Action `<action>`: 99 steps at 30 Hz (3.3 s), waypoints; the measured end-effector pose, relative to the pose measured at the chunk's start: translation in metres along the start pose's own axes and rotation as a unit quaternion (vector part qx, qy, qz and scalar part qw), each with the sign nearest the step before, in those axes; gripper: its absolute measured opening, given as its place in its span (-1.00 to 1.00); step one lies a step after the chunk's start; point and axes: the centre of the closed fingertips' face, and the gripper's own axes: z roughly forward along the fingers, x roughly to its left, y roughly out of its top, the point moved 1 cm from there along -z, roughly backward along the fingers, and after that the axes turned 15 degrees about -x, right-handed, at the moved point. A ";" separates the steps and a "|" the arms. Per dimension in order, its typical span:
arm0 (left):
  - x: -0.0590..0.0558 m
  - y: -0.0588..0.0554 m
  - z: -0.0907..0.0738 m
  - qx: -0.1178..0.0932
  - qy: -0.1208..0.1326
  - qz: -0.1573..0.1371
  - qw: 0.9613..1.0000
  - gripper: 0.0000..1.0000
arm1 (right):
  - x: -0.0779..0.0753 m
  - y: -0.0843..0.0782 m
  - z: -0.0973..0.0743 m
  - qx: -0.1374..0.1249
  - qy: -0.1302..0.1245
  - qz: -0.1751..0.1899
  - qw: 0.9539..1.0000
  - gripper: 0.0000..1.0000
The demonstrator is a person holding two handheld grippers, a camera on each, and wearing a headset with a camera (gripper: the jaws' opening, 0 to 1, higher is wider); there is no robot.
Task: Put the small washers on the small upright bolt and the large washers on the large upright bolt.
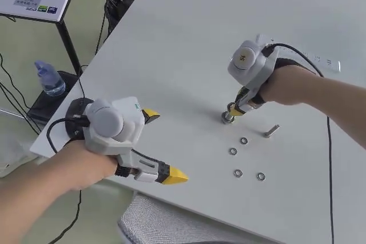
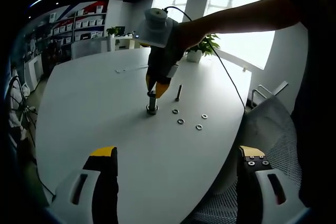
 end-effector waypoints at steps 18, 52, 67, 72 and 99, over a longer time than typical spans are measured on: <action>0.005 0.009 -0.001 -0.007 -0.001 0.007 1.000 0.84 | -0.004 -0.008 0.024 0.009 -0.001 -0.010 1.000 -0.58; 0.009 0.008 -0.002 0.003 -0.009 0.012 1.000 0.81 | 0.007 -0.010 0.034 0.008 -0.003 0.014 1.000 -0.57; 0.007 0.005 -0.003 0.009 -0.009 0.015 1.000 0.79 | 0.012 -0.008 0.029 0.005 -0.005 0.013 1.000 -0.54; 0.008 0.005 -0.003 0.009 -0.009 0.016 1.000 0.79 | 0.011 -0.008 0.029 0.007 -0.004 0.012 1.000 -0.54; 0.002 0.005 -0.006 0.009 -0.006 0.020 1.000 0.78 | 0.004 -0.006 0.023 -0.014 0.004 -0.003 1.000 -0.20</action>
